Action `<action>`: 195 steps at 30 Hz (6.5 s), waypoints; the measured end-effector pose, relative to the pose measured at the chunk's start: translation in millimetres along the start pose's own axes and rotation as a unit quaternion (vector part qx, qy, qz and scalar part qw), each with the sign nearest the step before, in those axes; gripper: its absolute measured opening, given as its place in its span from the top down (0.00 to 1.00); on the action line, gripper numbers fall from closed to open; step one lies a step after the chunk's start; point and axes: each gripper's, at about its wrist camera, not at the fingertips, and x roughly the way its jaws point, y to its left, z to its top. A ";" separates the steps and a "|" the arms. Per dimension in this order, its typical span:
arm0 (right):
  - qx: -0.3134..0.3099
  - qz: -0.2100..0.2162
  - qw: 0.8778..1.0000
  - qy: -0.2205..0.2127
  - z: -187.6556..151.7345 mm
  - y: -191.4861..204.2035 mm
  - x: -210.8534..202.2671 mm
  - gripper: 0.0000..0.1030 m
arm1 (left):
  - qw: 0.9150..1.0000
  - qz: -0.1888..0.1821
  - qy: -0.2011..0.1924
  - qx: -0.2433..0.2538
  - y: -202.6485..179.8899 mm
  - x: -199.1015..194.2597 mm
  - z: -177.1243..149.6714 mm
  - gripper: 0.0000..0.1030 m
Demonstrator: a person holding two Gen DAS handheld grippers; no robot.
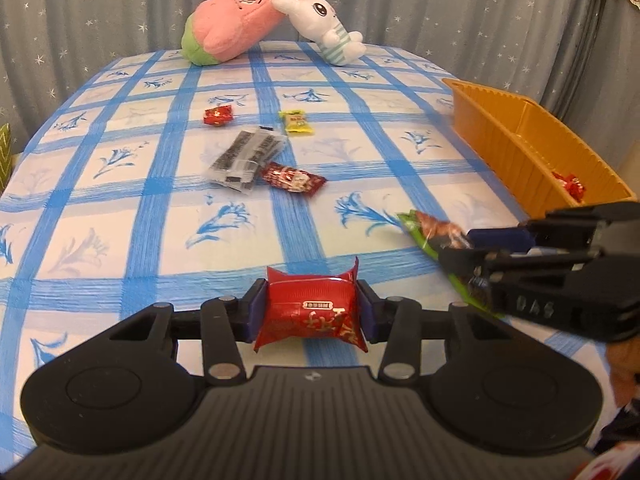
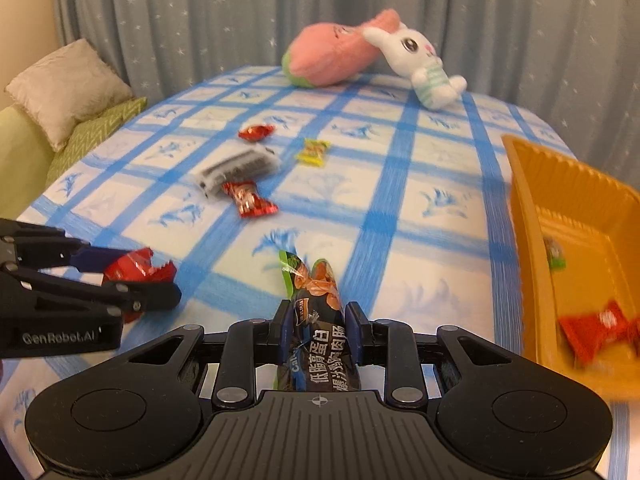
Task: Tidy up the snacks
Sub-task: 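Carry the chocolate bar and red packet over the orange tray with both grippers, then open the left gripper to drop the red packet while the right releases the chocolate bar, then move both open grippers away from the tray toward the remaining candies, then grasp the clear seaweed packet with the left gripper while the right grasps a red-wrapped candy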
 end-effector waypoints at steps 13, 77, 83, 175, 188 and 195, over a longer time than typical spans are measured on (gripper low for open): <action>-0.024 -0.001 1.000 -0.008 -9.4 4.5 -5.9 0.70 | 1.000 -0.005 -0.007 -0.018 -8.8 -13.4 1.4 0.59; 0.253 -0.169 0.949 -0.080 7.6 -222.9 -147.6 0.71 | 0.985 -0.143 0.000 0.094 -223.9 47.3 144.2 0.53; 0.253 -0.157 0.951 -0.082 12.6 -220.2 -143.1 0.71 | 0.988 -0.131 -0.009 0.078 -199.1 36.7 144.7 0.53; 0.074 0.039 0.991 -0.102 56.1 42.3 -149.3 0.41 | 0.991 0.071 -0.093 -0.066 24.5 -172.2 39.3 0.21; -0.029 0.074 0.993 -0.083 72.0 35.1 -47.8 0.41 | 0.994 0.078 -0.052 -0.055 78.2 -87.6 52.9 0.21; -0.075 0.090 0.992 -0.052 79.0 29.0 18.9 0.41 | 0.996 0.066 -0.032 -0.054 101.6 -30.1 61.5 0.21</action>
